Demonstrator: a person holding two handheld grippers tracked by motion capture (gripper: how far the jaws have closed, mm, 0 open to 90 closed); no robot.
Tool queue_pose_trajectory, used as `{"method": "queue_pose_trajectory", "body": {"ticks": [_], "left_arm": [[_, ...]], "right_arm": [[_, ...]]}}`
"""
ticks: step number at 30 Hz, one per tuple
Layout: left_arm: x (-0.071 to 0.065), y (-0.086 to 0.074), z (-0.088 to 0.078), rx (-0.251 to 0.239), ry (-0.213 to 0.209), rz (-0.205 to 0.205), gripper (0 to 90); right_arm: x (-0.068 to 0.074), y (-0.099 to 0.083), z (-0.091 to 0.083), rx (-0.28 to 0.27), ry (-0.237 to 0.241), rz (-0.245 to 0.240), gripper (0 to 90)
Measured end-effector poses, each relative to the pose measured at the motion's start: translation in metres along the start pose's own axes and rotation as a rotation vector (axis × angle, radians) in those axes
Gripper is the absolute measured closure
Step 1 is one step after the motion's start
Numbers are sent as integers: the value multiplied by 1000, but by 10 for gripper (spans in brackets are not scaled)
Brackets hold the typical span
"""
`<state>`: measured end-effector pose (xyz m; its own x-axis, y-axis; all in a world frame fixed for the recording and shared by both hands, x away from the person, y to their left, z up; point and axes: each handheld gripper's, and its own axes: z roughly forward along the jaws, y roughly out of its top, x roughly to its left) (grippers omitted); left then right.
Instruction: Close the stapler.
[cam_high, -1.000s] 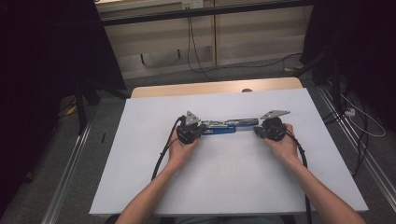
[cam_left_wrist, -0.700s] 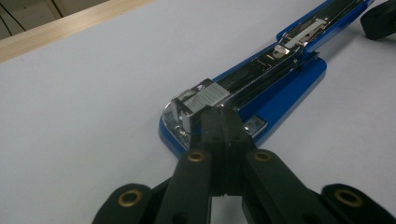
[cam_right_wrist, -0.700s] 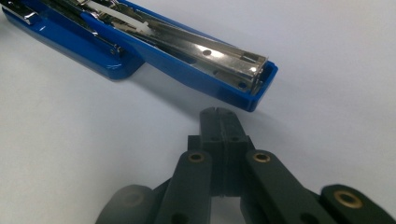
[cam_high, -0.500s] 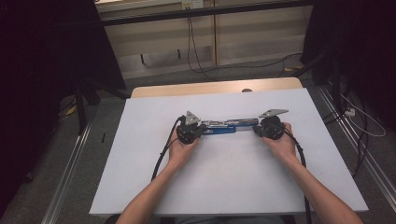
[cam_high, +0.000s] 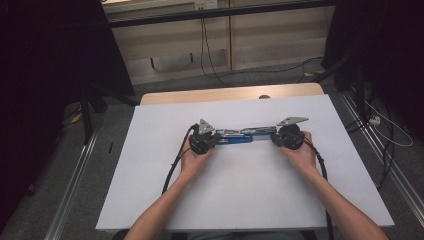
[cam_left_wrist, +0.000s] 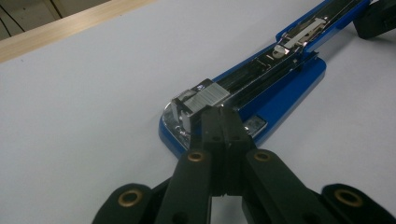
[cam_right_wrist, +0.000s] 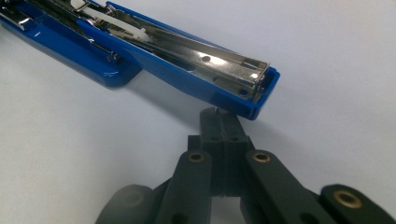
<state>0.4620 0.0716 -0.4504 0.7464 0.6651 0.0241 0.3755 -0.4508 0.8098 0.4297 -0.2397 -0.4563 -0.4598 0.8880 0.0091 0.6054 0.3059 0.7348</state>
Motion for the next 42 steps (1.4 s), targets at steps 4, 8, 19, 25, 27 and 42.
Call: {"method": "queue_pose_trajectory", "body": {"ticks": [4, 8, 19, 25, 27, 42], "left_arm": [[0, 0, 0, 0, 1, 2, 900], [1, 0, 0, -2, -2, 4, 900], [-1, 0, 0, -6, 2, 10, 900], [-1, -1, 0, -7, 0, 8, 900], [-1, -1, 0, -7, 2, 10, 900], [-1, -1, 0, -8, 1, 8, 900]], "right_arm": [[0, 0, 0, -4, -1, 3, 900], [0, 0, 1, -6, 1, 9, 900], [0, 0, 0, -23, -18, 9, 900], [1, 0, -1, -41, -14, 19, 900], [2, 1, -1, -52, -16, 16, 900], [7, 3, -2, -115, 8, 5, 900]]}}
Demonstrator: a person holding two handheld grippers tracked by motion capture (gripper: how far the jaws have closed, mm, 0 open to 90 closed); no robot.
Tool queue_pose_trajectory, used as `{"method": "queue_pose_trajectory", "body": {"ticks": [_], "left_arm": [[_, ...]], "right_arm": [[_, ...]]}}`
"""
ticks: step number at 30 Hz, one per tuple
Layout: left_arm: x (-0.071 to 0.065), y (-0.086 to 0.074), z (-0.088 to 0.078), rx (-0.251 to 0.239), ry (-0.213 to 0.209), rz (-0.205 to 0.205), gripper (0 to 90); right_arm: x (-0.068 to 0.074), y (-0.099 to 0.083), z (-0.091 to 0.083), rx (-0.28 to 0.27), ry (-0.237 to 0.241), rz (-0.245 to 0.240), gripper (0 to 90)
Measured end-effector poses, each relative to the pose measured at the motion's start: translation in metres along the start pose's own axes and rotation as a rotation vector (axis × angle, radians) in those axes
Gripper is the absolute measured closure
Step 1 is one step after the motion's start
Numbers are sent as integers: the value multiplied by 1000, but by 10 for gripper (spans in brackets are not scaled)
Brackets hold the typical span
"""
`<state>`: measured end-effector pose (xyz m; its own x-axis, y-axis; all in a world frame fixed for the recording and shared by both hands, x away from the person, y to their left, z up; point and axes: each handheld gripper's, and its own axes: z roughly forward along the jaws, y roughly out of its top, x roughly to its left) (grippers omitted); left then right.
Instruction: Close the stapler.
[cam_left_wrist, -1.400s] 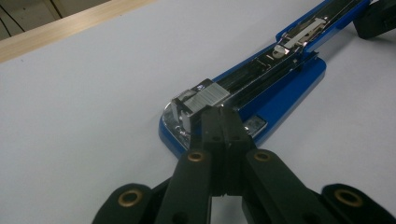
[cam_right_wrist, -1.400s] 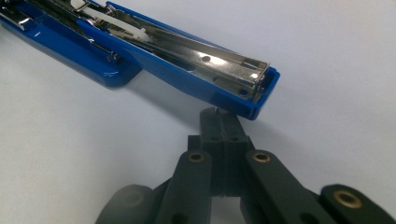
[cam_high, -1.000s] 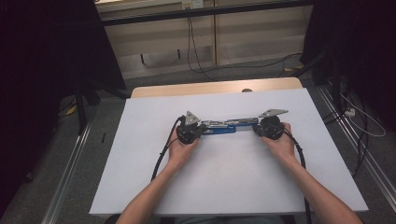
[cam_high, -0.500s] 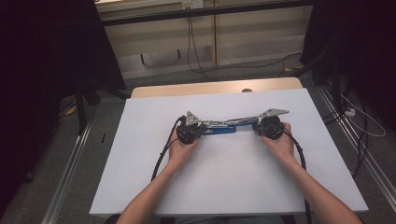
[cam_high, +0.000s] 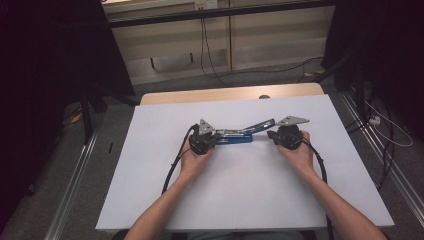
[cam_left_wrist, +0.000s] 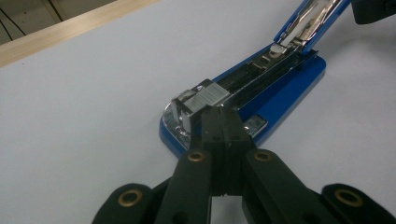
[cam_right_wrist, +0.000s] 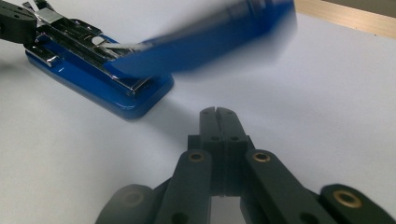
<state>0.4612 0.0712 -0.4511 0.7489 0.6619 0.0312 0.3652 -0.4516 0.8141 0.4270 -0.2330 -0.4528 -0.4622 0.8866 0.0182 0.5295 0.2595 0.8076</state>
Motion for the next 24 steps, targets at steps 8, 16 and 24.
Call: {"method": "queue_pose_trajectory", "body": {"ticks": [8, 16, 24], "left_arm": [[1, 0, -1, 4, 9, 6, 900], [3, -1, 0, -10, -11, -27, 900], [5, 2, -6, -4, -32, -38, 870]], "right_arm": [[0, 1, -2, -22, 5, 4, 900], [0, 0, -3, -41, 45, 19, 885], [2, 0, -4, -66, 74, 28, 852]]}}
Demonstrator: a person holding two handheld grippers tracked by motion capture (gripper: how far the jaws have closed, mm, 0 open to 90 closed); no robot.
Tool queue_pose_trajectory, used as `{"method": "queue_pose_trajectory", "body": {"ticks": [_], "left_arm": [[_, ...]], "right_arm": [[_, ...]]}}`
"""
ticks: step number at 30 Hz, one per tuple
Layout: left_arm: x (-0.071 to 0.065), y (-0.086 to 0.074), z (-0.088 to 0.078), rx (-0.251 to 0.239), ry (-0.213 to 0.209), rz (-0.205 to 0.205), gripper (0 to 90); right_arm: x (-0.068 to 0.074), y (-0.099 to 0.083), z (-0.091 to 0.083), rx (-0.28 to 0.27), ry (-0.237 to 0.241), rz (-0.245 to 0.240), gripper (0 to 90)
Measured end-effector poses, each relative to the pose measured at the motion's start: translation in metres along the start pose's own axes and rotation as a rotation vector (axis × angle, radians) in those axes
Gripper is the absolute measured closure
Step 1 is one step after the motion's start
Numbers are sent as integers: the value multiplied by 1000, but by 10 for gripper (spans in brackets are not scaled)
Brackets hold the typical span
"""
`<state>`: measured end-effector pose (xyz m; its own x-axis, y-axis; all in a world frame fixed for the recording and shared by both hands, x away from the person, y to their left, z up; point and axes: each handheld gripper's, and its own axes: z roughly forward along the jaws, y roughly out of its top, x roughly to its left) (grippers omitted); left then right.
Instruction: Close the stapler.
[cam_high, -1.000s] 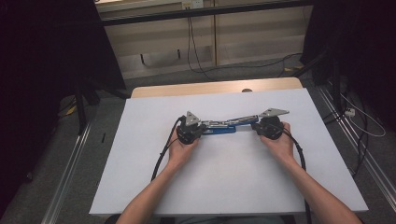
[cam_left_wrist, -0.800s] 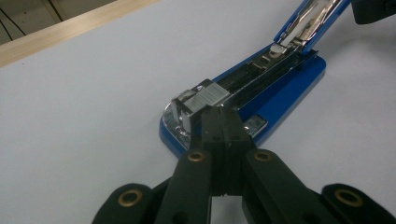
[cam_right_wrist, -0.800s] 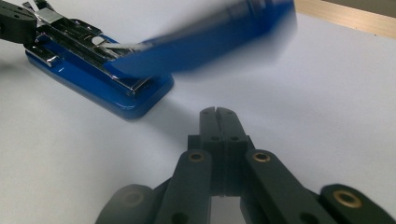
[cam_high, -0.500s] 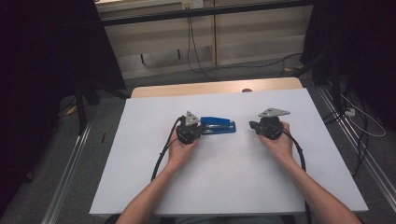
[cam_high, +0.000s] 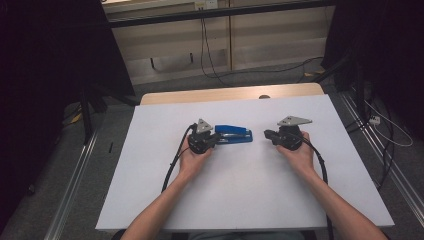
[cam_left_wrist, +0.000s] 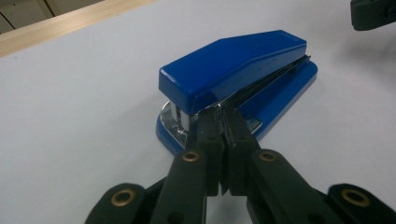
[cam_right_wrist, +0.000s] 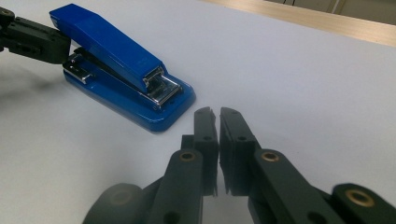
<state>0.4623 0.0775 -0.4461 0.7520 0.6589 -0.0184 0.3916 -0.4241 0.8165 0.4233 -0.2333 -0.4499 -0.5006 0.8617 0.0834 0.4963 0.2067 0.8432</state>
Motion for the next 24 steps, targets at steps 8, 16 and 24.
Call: {"method": "queue_pose_trajectory", "body": {"ticks": [8, 16, 24], "left_arm": [[1, -2, -7, -10, -12, -21, 773], [1, -3, -14, -14, -3, -51, 512], [1, -3, -16, -32, 74, -29, 154]], "right_arm": [[-2, 1, -4, -2, 4, 20, 681], [-4, 1, -5, -11, -23, 41, 390], [-1, 3, -7, -37, -57, 52, 110]]}}
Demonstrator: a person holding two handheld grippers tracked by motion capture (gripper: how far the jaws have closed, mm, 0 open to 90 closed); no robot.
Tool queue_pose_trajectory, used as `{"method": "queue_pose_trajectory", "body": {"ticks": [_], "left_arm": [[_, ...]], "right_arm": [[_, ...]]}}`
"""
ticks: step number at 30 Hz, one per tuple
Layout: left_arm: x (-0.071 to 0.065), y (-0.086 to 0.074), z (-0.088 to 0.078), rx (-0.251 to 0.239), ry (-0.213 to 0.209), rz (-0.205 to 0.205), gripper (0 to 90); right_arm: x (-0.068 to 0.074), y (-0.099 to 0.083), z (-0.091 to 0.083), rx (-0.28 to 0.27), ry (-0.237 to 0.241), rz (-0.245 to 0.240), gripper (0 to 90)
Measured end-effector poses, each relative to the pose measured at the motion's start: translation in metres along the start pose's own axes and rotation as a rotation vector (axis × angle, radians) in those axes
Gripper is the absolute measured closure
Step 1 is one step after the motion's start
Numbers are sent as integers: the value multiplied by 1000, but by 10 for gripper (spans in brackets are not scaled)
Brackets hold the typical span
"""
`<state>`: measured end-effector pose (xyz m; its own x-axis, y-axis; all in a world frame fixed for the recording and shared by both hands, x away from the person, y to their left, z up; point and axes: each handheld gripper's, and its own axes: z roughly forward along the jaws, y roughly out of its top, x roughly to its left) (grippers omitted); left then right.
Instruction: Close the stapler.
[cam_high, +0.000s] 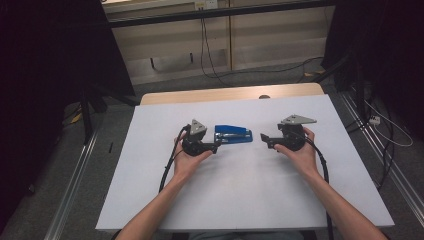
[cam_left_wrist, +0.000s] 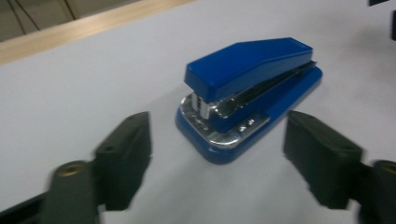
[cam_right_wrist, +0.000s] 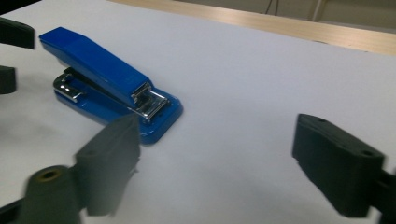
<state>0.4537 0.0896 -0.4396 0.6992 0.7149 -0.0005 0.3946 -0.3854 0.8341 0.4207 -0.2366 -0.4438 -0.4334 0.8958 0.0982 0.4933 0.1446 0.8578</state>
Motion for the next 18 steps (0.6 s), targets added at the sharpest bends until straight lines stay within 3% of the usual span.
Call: {"method": "queue_pose_trajectory", "body": {"ticks": [2, 6, 13, 18], "left_arm": [[1, 0, 0, -7, -19, -17, 72], [1, -1, -2, -17, -28, -3, 40], [0, -1, -13, -46, -44, 3, 42], [1, -2, -23, -61, -29, -1, 42]], "right_arm": [[1, 0, 0, -7, -11, 2, 59], [2, 1, -1, -18, -11, 2, 36], [4, 2, -5, -39, -28, 8, 40], [5, 6, -11, -64, -40, -9, 37]]}}
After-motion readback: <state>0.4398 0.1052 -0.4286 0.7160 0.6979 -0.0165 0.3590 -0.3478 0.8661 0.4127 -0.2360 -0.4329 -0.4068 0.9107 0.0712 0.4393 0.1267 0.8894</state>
